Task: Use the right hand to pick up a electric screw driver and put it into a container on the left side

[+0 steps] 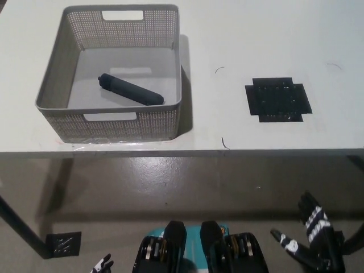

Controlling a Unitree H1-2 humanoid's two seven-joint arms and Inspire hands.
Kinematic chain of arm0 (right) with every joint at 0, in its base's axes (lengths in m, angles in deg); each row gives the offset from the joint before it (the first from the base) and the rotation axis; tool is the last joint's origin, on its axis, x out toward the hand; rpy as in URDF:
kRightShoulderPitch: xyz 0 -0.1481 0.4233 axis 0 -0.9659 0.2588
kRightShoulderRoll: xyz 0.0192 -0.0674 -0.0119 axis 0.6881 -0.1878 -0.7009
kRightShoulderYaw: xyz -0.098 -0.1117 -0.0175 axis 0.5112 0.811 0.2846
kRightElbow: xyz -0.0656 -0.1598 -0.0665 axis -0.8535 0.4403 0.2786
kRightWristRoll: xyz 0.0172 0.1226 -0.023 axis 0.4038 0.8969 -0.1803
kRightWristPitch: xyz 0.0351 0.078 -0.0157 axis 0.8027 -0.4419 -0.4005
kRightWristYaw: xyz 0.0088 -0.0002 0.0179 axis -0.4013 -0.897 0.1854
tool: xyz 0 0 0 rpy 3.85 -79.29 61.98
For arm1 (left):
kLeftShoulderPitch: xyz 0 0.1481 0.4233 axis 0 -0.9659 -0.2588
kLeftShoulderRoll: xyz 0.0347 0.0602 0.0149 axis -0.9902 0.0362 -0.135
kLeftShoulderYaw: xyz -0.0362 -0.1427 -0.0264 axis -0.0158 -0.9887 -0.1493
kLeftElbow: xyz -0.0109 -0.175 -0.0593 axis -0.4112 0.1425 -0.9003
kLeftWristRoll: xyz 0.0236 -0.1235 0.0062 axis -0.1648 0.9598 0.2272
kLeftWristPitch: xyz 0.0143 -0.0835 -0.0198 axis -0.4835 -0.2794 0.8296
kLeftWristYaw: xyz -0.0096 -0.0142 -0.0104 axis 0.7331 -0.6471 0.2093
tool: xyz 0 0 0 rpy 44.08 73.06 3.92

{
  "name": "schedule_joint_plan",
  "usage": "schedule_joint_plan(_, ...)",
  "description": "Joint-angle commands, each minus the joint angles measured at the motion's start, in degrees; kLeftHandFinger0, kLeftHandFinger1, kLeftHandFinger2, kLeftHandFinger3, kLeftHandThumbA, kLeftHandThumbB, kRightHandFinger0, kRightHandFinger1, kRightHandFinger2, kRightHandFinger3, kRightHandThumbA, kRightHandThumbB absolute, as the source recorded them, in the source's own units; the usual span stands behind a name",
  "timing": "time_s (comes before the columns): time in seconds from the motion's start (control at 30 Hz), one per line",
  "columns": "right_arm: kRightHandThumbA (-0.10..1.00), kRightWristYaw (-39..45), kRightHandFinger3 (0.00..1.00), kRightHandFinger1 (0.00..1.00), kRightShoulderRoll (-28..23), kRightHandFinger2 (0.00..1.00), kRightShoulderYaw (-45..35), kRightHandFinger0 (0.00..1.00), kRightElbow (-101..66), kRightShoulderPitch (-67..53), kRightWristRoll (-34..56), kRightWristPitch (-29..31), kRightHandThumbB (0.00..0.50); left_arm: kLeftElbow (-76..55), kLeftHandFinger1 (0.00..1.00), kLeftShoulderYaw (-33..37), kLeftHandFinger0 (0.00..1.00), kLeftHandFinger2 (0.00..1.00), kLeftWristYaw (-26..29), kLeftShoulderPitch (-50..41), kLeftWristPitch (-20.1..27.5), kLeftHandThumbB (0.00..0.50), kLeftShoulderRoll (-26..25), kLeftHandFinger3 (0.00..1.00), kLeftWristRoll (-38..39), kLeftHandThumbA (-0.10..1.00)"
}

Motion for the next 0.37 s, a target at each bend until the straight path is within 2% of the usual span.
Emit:
schedule_joint_plan(0.0, 0.97, 5.1, 1.00, 1.00, 0.7, 1.00, -1.8, 1.00, 5.5, 1.2, 4.1, 5.6, 0.290, -0.3, 1.00, -0.5, 1.00, 1.00, 1.0, 0.6, 2.2, 0.115, -0.8, 1.00, 0.3, 1.00)
schedule_joint_plan(0.17, 1.00, 5.1, 1.00, 1.00, 1.0, 1.00, -3.0, 1.00, 9.8, 2.8, 3.4, 6.9, 0.284, 0.0, 1.00, -0.6, 1.00, 1.00, 1.6, 1.9, 2.0, 0.137, -0.6, 1.00, -0.1, 1.00)
schedule_joint_plan(0.27, 1.00, 7.2, 1.00, 1.00, 1.2, 1.00, -3.6, 1.00, 10.5, 3.0, 5.4, 6.8, 0.257, 0.6, 1.00, -0.7, 1.00, 1.00, 1.7, 2.7, 2.5, 0.139, -0.4, 1.00, 0.4, 1.00)
schedule_joint_plan(0.33, 1.00, 7.8, 1.00, 1.00, 1.3, 1.00, -3.8, 1.00, 10.8, 2.7, 5.8, 7.0, 0.257, 0.8, 1.00, -0.8, 1.00, 1.00, 2.1, 2.7, 2.8, 0.131, -0.2, 1.00, 0.4, 1.00)
